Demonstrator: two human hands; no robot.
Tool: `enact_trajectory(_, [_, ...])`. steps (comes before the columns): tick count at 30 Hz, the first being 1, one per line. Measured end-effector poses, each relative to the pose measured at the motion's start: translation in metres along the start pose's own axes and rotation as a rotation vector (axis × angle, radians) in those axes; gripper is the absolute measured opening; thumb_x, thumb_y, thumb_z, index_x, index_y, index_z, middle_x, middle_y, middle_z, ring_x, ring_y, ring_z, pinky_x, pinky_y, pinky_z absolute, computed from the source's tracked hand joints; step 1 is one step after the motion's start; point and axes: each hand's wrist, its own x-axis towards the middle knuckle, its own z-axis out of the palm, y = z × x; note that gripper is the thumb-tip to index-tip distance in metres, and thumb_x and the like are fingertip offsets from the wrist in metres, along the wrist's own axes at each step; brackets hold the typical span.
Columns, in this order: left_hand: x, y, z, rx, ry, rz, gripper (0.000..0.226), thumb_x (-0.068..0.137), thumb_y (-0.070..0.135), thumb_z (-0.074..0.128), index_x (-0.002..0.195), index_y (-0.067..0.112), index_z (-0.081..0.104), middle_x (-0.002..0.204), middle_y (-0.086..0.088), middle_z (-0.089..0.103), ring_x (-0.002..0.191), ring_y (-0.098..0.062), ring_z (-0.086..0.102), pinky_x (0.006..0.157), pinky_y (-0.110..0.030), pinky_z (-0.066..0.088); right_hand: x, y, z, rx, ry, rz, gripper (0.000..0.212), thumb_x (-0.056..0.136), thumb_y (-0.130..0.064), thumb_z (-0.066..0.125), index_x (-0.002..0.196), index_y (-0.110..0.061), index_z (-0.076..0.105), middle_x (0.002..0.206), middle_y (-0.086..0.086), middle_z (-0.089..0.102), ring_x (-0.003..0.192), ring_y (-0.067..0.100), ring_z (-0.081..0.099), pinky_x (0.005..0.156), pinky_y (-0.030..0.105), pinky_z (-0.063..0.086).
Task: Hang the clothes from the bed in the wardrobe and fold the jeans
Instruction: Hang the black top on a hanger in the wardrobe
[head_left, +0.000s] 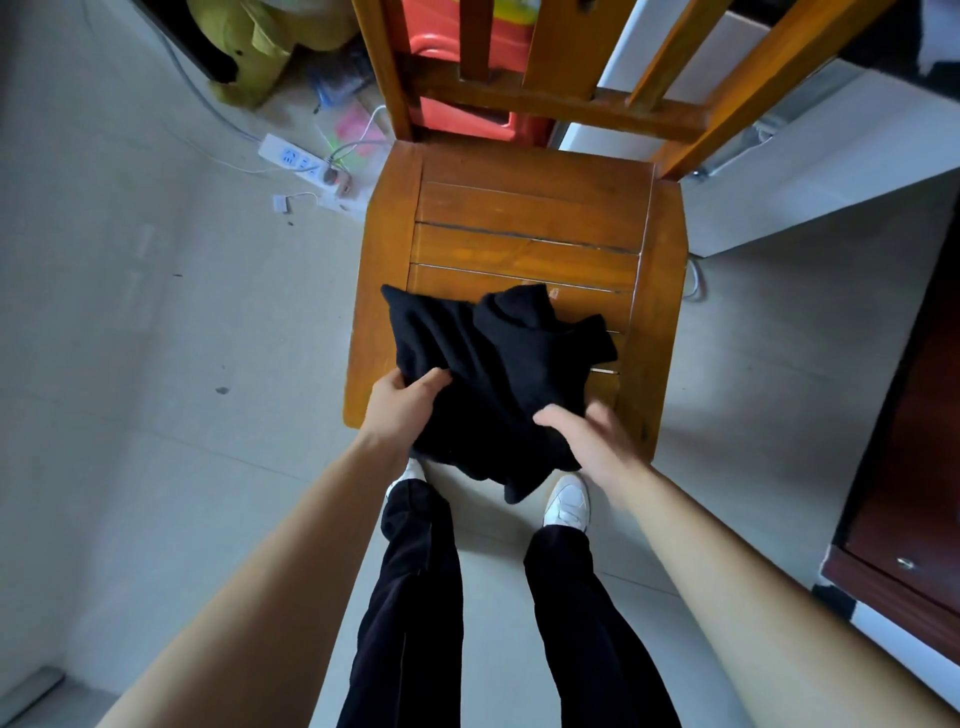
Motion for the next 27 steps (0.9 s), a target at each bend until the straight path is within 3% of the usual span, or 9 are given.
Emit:
enact_trajectory(2, [-0.01, 0.007, 0.0, -0.025, 0.046, 0.056, 0.022, 0.08, 0.022, 0.077, 0.101, 0.021, 0.071, 0.093, 0.002, 0.077, 0.087, -0.017, 0.074, 0.073, -0.032, 0.059, -0.007, -0.01, -0.007, 0.033, -0.015, -0.028, 0.038, 0.07, -0.066, 0.071, 0.096, -0.037, 0.073, 0.087, -0.015, 0.076, 0.084, 0.009, 0.071, 0.078, 0.035, 0.056])
enact_trajectory(4, [-0.027, 0.02, -0.007, -0.068, 0.057, 0.096, 0.026, 0.076, 0.023, 0.082, 0.1, 0.02, 0.072, 0.094, 0.0, 0.077, 0.088, -0.019, 0.074, 0.075, -0.034, 0.059, -0.016, -0.027, -0.017, 0.031, 0.094, -0.08, 0.047, 0.079, -0.065, 0.067, 0.104, -0.025, 0.073, 0.095, -0.009, 0.075, 0.092, 0.017, 0.07, 0.087, 0.04, 0.057])
enact_trajectory(8, [-0.077, 0.065, -0.032, -0.142, 0.047, 0.189, 0.035, 0.072, 0.027, 0.087, 0.103, 0.017, 0.074, 0.097, -0.002, 0.077, 0.089, -0.018, 0.074, 0.069, -0.027, 0.059, -0.049, -0.083, -0.05, 0.181, 0.249, -0.279, 0.017, 0.093, -0.05, 0.061, 0.106, -0.04, 0.065, 0.1, -0.027, 0.063, 0.104, 0.011, 0.063, 0.081, 0.022, 0.049])
enact_trajectory(11, [-0.127, 0.112, -0.048, -0.214, 0.05, 0.29, 0.041, 0.07, 0.026, 0.088, 0.106, 0.013, 0.073, 0.1, -0.005, 0.076, 0.093, -0.022, 0.074, 0.073, -0.029, 0.059, -0.094, -0.135, -0.068, 0.338, 0.132, -0.35, 0.033, 0.092, -0.043, 0.064, 0.124, -0.045, 0.056, 0.125, -0.014, 0.062, 0.114, 0.014, 0.061, 0.092, 0.031, 0.053])
enact_trajectory(15, [-0.212, 0.177, -0.07, -0.278, 0.132, 0.443, 0.053, 0.065, 0.035, 0.089, 0.11, 0.014, 0.069, 0.104, -0.003, 0.076, 0.096, -0.02, 0.073, 0.082, -0.034, 0.058, -0.165, -0.214, -0.091, 0.571, -0.077, -0.444, 0.064, 0.081, -0.035, 0.075, 0.14, -0.036, 0.05, 0.129, -0.004, 0.065, 0.112, 0.023, 0.067, 0.088, 0.043, 0.059])
enact_trajectory(18, [-0.278, 0.211, -0.095, -0.322, 0.248, 0.559, 0.046, 0.072, 0.029, 0.086, 0.11, 0.016, 0.066, 0.105, -0.003, 0.075, 0.094, -0.018, 0.073, 0.079, -0.033, 0.059, -0.223, -0.262, -0.105, 0.518, -0.231, -0.543, 0.057, 0.079, -0.047, 0.073, 0.133, -0.039, 0.058, 0.124, -0.006, 0.069, 0.112, 0.023, 0.068, 0.088, 0.046, 0.058])
enact_trajectory(20, [-0.32, 0.22, -0.115, -0.37, 0.283, 0.627, 0.039, 0.076, 0.014, 0.082, 0.111, 0.016, 0.065, 0.107, -0.003, 0.074, 0.093, -0.019, 0.073, 0.076, -0.032, 0.059, -0.258, -0.284, -0.108, 0.422, -0.251, -0.661, 0.051, 0.084, -0.034, 0.07, 0.133, -0.033, 0.06, 0.126, -0.003, 0.069, 0.114, 0.023, 0.067, 0.096, 0.047, 0.055])
enact_trajectory(23, [-0.374, 0.213, -0.142, -0.461, 0.281, 0.703, 0.045, 0.079, -0.006, 0.068, 0.118, 0.015, 0.062, 0.108, -0.003, 0.072, 0.087, -0.017, 0.072, 0.068, -0.028, 0.056, -0.302, -0.295, -0.104, 0.292, -0.28, -0.845, 0.042, 0.081, -0.013, 0.066, 0.117, -0.033, 0.071, 0.117, -0.005, 0.073, 0.11, 0.018, 0.069, 0.096, 0.039, 0.054])
enact_trajectory(27, [-0.431, 0.184, -0.172, -0.721, 0.201, 0.769, 0.047, 0.079, -0.021, 0.047, 0.105, 0.014, 0.066, 0.1, -0.013, 0.068, 0.083, -0.024, 0.067, 0.069, -0.033, 0.056, -0.331, -0.276, -0.09, 0.131, -0.394, -0.842, 0.036, 0.075, -0.001, 0.065, 0.099, -0.026, 0.073, 0.096, -0.013, 0.076, 0.095, 0.014, 0.071, 0.069, 0.017, 0.055])
